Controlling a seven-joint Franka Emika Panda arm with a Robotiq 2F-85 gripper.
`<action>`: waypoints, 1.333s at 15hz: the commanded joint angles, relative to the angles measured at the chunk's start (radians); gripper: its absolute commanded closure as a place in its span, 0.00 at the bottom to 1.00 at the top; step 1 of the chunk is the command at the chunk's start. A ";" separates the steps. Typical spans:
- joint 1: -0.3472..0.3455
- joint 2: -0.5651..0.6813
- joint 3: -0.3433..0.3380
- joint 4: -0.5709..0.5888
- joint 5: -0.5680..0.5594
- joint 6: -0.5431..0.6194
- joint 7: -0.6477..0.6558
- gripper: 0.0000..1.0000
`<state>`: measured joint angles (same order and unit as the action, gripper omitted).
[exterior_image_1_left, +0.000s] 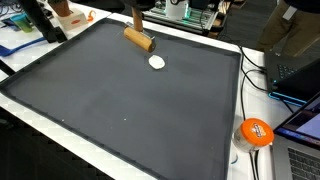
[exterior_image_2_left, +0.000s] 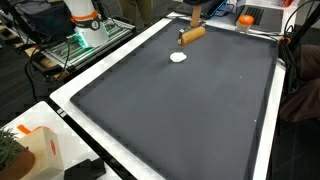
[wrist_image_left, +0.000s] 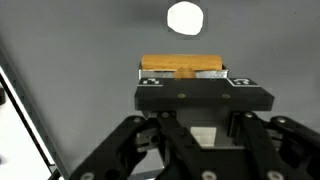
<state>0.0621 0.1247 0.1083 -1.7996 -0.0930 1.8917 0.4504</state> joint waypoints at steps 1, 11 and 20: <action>0.022 0.039 -0.023 0.079 0.000 -0.055 0.019 0.78; 0.048 0.101 -0.026 0.182 0.004 -0.193 -0.015 0.78; 0.054 0.125 -0.035 0.188 0.002 -0.171 0.012 0.78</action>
<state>0.1015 0.2318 0.0942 -1.6301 -0.0932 1.7252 0.4480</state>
